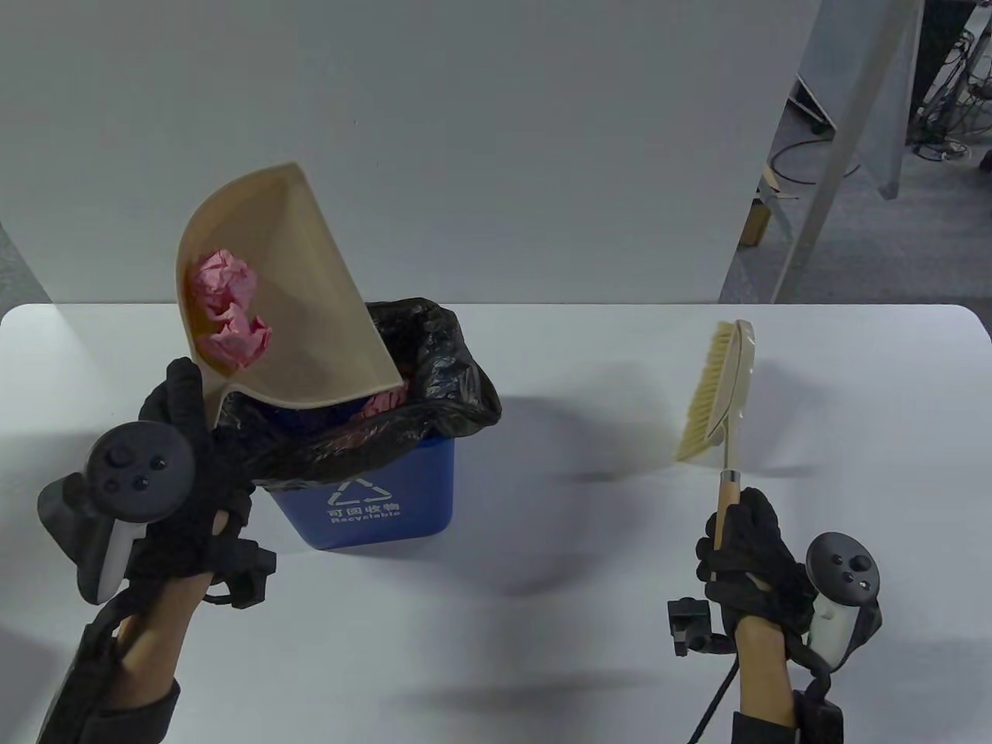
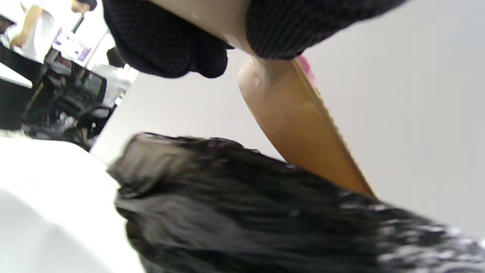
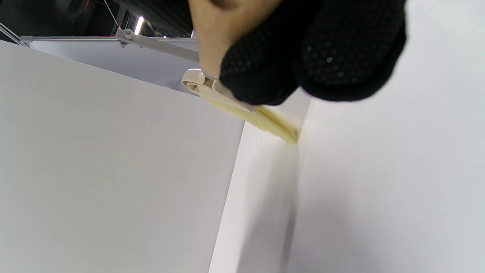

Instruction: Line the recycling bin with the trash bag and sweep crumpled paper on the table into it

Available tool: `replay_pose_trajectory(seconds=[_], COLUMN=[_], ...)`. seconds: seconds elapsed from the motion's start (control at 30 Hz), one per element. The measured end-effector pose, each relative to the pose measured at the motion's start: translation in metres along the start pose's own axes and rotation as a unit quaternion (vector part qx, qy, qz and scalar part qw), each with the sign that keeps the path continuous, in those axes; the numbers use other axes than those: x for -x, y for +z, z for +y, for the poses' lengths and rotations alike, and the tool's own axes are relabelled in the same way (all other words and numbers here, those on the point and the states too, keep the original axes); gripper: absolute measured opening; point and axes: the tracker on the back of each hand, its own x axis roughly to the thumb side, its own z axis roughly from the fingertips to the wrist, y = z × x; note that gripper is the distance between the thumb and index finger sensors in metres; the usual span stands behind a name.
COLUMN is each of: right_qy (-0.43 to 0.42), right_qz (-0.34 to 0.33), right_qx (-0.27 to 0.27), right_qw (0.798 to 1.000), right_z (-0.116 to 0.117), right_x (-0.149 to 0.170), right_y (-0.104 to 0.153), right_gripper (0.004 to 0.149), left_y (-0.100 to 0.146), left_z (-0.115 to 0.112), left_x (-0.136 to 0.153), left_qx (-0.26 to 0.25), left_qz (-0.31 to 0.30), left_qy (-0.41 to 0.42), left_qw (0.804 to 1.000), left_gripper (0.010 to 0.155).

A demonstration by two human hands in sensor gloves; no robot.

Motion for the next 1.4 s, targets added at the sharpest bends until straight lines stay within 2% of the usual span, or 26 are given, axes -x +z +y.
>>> replay_pose_trajectory(seconds=[0.3,0.57,0.73,0.83,0.97,1.03,1.1,1.23,1.3,1.37,1.4], right_qy=[0.002,0.005,0.005,0.005,0.005,0.001,-0.005,-0.013,-0.019,-0.026,-0.029], right_qz=[0.001,0.001,0.002,0.001,0.001,0.0,-0.003,-0.014,-0.02,-0.026,-0.028], right_qx=[0.0,0.0,0.0,0.001,0.001,0.003,0.004,0.011,0.014,0.015,0.015], right_qw=[1.0,1.0,1.0,1.0,1.0,1.0,1.0,1.0,1.0,0.999,0.999], right_z=[0.001,0.001,0.001,0.002,0.001,0.002,0.002,0.0,-0.001,-0.002,-0.002], right_x=[0.0,0.0,0.0,0.001,0.001,0.001,0.001,-0.001,-0.003,-0.004,-0.005], right_y=[0.0,0.0,0.0,0.0,0.0,0.0,0.0,0.001,0.002,0.003,0.003], right_gripper=[0.057,0.057,0.058,0.057,0.057,0.058,0.058,0.058,0.058,0.059,0.059], left_y=[0.003,0.012,0.021,0.028,0.039,0.046,0.054,0.066,0.07,0.071,0.071], left_z=[-0.005,0.0,0.007,0.01,0.005,-0.005,-0.017,-0.051,-0.071,-0.094,-0.102], left_x=[0.003,0.001,-0.001,-0.004,-0.02,-0.037,-0.056,-0.099,-0.119,-0.141,-0.147], left_qx=[-0.052,-0.113,-0.153,-0.153,-0.089,-0.033,0.018,0.091,0.121,0.185,0.199], left_qz=[-0.016,-0.021,-0.011,-0.014,-0.06,-0.101,-0.134,-0.176,-0.183,-0.186,-0.181], left_qy=[-0.083,-0.118,-0.083,0.004,0.156,0.24,0.289,0.317,0.321,0.315,0.318], left_qw=[0.995,0.986,0.985,0.988,0.982,0.965,0.948,0.928,0.922,0.912,0.909], left_gripper=[0.072,0.072,0.072,0.072,0.073,0.073,0.073,0.073,0.074,0.075,0.075])
